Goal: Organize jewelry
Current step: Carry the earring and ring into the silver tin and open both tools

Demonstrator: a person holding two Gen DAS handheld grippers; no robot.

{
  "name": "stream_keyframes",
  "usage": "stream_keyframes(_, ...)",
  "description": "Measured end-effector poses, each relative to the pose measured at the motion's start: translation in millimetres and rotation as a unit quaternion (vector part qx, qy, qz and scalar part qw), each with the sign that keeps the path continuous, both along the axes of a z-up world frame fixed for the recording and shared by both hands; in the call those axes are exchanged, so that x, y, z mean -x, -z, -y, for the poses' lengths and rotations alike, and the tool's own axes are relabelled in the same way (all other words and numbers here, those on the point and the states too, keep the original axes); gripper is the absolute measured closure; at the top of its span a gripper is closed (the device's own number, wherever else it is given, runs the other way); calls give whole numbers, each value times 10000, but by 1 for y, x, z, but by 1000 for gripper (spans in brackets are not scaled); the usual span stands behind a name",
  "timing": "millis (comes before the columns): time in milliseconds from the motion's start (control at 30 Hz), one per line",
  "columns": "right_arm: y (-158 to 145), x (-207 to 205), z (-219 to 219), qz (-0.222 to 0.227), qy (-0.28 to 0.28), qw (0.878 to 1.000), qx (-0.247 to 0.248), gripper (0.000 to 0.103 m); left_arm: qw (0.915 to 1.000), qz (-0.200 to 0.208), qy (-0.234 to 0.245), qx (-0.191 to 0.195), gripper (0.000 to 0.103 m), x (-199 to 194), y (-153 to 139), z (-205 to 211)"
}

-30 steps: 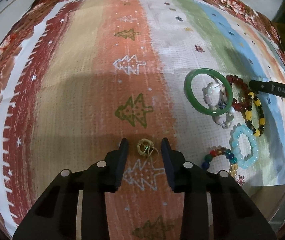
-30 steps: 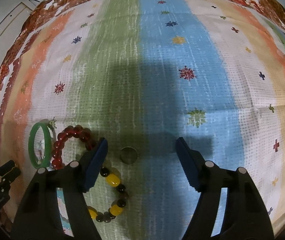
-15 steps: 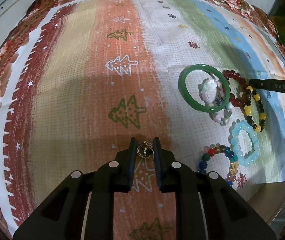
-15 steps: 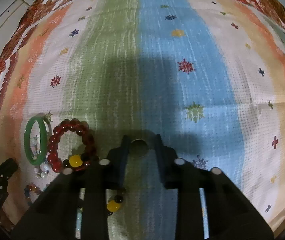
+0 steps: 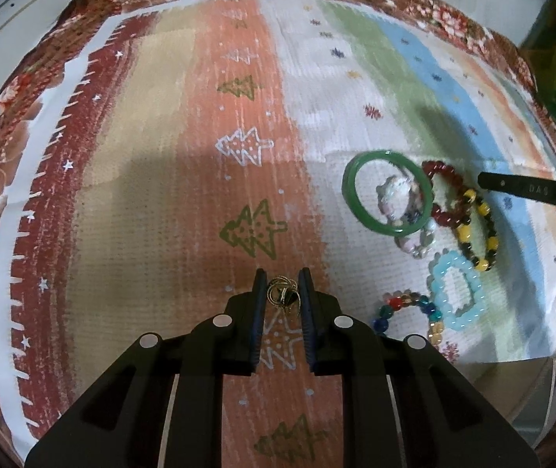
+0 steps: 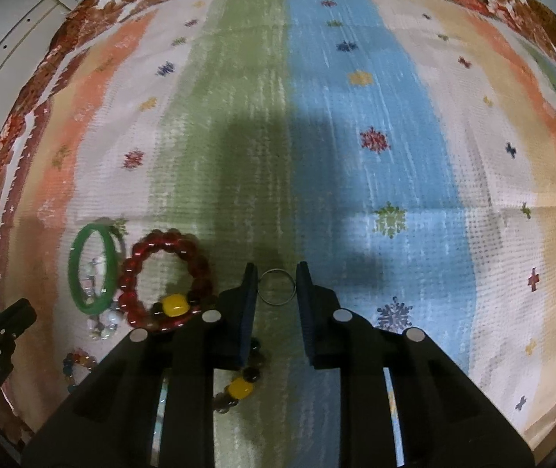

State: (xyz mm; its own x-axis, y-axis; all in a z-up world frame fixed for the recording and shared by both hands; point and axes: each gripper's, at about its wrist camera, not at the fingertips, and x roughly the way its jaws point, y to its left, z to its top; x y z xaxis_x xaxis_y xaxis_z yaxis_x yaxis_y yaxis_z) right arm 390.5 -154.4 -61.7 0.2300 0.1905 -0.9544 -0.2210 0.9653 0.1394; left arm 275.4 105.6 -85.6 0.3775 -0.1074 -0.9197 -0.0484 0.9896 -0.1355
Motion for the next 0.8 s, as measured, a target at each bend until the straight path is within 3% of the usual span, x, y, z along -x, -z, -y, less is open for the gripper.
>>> stream_keyframes(300, -34, 31, 1, 239, -137, 9993, -264, 81, 9996, 184, -96, 176, 87, 15, -16, 3)
stream_keyframes(800, -88, 106, 10, 708, -558, 9931, -753, 81, 9958, 743, 261, 472, 87, 71, -63, 46)
